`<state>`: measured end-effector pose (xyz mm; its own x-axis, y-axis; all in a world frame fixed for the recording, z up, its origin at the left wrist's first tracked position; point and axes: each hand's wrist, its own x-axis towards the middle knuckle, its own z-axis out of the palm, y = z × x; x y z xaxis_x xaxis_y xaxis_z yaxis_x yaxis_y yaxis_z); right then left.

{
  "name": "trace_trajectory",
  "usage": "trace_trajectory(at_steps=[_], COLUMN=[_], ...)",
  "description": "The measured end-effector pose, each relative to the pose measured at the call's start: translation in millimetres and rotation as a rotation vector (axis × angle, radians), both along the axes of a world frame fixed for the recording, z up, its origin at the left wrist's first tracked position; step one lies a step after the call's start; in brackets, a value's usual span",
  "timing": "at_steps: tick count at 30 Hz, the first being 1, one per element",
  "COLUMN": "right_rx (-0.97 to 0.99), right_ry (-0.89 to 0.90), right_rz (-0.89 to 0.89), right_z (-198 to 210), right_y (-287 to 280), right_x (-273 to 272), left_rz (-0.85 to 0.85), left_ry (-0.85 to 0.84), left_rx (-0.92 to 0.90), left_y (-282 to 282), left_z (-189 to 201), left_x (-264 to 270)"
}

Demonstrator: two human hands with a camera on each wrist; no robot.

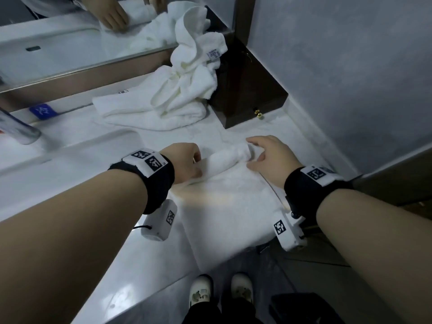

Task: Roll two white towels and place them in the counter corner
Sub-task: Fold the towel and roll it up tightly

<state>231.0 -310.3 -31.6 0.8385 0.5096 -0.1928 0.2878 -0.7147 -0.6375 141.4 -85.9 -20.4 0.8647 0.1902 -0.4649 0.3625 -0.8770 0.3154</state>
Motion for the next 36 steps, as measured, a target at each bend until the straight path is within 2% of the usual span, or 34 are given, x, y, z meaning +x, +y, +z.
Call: trace_trajectory(at_steps=[3,5,10,15,21,27,33,36], right_rx=[-0.08,-0.123,-0.059,-0.221,-0.326,-0.324,-0.295,-0.18], right_ry=[-0.131,-0.191,-0.243,-0.259,-0.229,-0.231,-0.167,-0.176], right_rz=[-0.045,0.08,0.509,0.67,0.73,0.773,0.731,0.594], right_z=[0,-1,-14,-34,-46,-47,-38,-19], right_y=[-19,-23,-11,-5,-20,-27,-32,-27], right_x=[-12,-26,-70,-84,-89,-92,-91,-80], left_rz=[0.007,-0.005,-0.027,-0.062,-0.013,0.064,-0.016,-0.043], left_ry=[0.01,0.036,0.059,0.067,0.091,0.09,0.018,-0.017], left_rx=[0.03,0.049,0.12,0.3,0.42,0.502,0.485,0.456], left_y=[-6,-11,-22,-38,-62,-81,-77,-72], left_z=[1,1,5,3,4,12,8,11], left_x=[0,-1,-2,-9,-15,-11,-21,-28])
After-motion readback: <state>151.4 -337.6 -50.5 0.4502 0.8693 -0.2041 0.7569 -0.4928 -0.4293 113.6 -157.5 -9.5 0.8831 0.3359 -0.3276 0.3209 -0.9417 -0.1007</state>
